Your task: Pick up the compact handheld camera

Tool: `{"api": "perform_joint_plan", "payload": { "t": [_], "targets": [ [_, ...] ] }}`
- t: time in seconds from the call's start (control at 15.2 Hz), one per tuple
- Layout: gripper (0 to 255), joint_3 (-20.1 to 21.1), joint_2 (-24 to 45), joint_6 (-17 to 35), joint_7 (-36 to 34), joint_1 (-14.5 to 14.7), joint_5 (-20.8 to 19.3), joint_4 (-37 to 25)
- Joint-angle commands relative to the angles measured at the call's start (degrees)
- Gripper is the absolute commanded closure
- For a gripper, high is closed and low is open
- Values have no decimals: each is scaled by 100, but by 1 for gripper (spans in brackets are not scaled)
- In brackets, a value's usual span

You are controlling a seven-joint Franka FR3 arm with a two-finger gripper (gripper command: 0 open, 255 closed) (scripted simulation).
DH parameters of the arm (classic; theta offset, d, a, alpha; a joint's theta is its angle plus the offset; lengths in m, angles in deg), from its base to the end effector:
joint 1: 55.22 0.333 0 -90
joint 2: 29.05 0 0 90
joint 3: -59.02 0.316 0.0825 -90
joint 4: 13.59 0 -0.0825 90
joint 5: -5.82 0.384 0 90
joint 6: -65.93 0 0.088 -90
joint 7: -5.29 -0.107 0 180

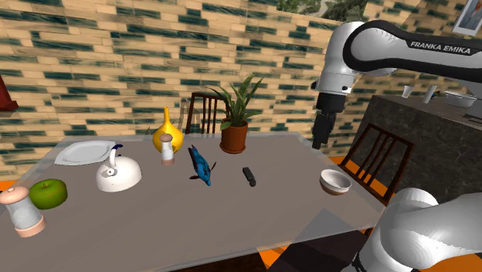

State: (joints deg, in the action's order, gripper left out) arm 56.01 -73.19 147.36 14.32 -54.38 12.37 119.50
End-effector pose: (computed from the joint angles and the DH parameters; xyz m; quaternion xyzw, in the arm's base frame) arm 0.2950 -0.0026 0.5901 -0.9923 -0.0728 0.0587 0.0808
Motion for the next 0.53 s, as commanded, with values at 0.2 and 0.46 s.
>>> {"api": "perform_joint_plan", "payload": {
  "t": [0.2,0.46],
  "targets": [
    [0,0,367,589,11,-39,-32,204],
    [0,-9,954,1363,21,-86,-65,368]
  ]
}}
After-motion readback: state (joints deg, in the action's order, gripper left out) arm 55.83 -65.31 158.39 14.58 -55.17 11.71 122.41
